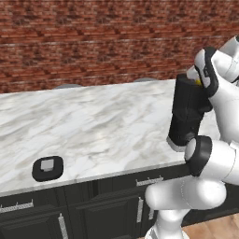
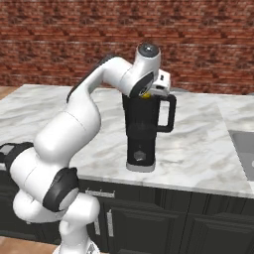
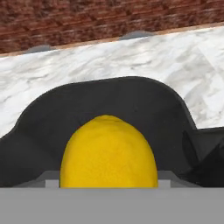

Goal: Grab the lemon and onion from the fridge, place them in the blender, close the lid, and turn on the blender to create a marinade.

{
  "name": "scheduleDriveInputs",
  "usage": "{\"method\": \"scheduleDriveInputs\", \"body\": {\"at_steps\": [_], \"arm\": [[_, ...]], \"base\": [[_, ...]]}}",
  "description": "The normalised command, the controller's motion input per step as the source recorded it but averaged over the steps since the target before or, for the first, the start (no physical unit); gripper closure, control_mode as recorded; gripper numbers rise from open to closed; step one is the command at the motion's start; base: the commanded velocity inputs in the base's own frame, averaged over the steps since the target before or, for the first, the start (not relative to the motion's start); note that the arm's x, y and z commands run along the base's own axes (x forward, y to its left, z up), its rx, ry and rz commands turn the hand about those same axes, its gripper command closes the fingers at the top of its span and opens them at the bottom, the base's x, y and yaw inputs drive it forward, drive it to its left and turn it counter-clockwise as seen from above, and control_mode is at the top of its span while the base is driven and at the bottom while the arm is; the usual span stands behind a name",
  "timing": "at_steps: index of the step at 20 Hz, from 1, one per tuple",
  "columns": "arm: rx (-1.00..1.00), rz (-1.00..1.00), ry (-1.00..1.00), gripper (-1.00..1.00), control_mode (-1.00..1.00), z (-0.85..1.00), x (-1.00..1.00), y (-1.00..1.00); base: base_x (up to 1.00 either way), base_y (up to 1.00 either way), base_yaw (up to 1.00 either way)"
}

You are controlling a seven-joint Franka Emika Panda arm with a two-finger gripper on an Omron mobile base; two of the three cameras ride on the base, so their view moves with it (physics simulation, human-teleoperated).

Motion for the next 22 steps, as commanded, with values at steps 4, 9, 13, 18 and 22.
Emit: {"method": "scheduleDriveInputs", "body": {"at_steps": [4, 9, 13, 18, 22], "arm": [[-0.1, 0.0, 0.06, 1.0, -1.0, -0.76, -0.02, 0.51], [-0.07, 0.0, 0.19, 1.0, -1.0, -0.6, 0.22, 0.31], [-0.04, 0.0, 0.16, -1.0, -1.0, -0.5, 0.0, 0.32], [0.0, 0.03, 0.31, -1.0, -1.0, -0.05, 0.0, 0.16], [0.02, 0.12, 0.44, -1.0, -1.0, 0.15, 0.0, 0.0]], "base": [[0.0, 0.0, 0.0], [0.0, 0.0, 0.0], [0.0, 0.0, 0.0], [0.0, 0.0, 0.0], [0.0, 0.0, 0.0]]}}
